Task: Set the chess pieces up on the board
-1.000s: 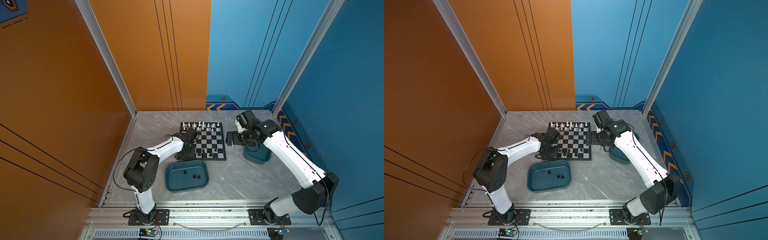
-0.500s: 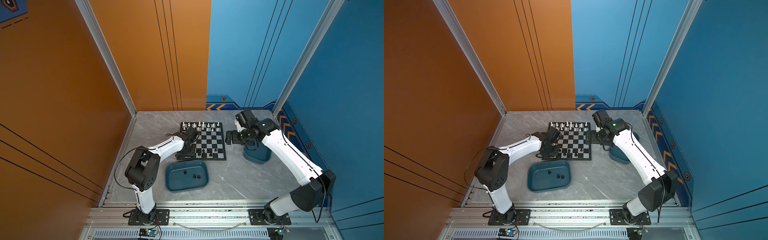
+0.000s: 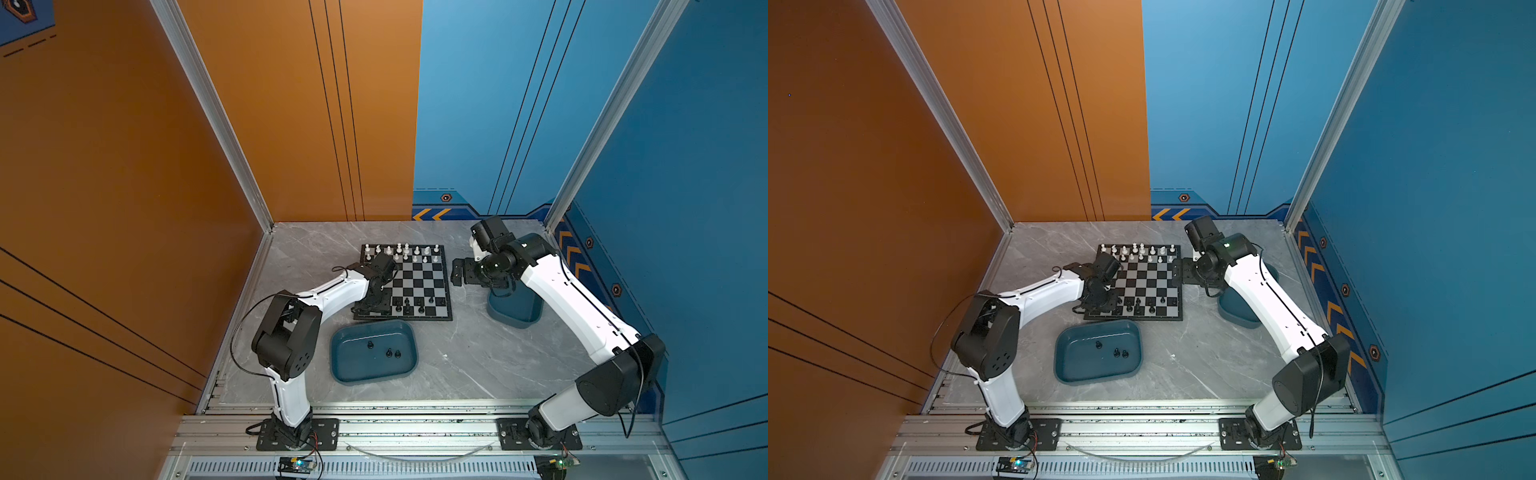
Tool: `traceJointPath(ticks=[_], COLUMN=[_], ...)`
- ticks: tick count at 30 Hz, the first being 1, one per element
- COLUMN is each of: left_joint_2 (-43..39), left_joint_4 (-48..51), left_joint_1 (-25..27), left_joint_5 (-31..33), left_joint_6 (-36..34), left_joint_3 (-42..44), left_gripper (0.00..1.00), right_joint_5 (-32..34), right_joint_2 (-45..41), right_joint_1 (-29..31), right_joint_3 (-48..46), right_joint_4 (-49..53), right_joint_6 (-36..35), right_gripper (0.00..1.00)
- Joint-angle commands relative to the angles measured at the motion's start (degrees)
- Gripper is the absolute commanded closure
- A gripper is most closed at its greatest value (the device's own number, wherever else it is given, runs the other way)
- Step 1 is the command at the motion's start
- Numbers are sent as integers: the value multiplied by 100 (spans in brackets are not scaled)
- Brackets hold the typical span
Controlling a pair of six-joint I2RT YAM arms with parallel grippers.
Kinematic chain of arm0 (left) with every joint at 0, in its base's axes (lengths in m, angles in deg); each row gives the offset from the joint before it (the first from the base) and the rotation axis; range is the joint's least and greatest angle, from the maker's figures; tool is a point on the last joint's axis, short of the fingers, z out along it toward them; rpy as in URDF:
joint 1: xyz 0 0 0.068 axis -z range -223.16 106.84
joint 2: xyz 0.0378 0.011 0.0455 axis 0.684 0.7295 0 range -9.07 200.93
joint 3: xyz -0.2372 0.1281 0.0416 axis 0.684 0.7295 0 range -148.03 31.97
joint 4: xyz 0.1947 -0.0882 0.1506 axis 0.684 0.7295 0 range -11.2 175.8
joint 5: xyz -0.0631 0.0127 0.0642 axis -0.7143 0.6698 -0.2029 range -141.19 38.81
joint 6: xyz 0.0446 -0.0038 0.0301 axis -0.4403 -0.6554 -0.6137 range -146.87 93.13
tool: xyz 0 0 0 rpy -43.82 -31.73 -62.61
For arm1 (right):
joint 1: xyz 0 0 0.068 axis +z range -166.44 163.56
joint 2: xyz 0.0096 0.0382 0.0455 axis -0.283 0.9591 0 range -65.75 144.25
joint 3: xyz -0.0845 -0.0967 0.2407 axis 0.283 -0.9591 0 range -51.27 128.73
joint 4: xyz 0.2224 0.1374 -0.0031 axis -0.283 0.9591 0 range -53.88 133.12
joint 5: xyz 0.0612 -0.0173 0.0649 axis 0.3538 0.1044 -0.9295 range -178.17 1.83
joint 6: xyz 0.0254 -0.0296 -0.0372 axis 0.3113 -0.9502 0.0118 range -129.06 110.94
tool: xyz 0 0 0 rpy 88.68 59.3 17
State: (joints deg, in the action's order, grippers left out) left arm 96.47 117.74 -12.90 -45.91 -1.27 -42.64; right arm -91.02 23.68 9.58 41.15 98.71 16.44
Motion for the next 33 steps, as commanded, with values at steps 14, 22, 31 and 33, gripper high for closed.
traceJointPath(ticks=[14,22,31,33], left_joint_2=[-399,-1304,-2233,-2374], left_joint_4=[515,849,942,933], left_joint_1=[-3,175,776,974], left_joint_5=[176,498,585,671], left_joint_6=[83,476,1280,1528], left_joint_3=[-432,-170,832,1117], left_gripper=[70,69,69,68], right_joint_5=[-122,-232,-376,-395], right_joint_2=[86,-72,-391,-505], right_joint_1=[-80,-54,186,221], right_joint_3=[162,76,-293,-443], right_joint_4=[117,61,-74,-128], right_joint_6=[-71,-106,-159,-129], right_gripper=[0,0,0,0])
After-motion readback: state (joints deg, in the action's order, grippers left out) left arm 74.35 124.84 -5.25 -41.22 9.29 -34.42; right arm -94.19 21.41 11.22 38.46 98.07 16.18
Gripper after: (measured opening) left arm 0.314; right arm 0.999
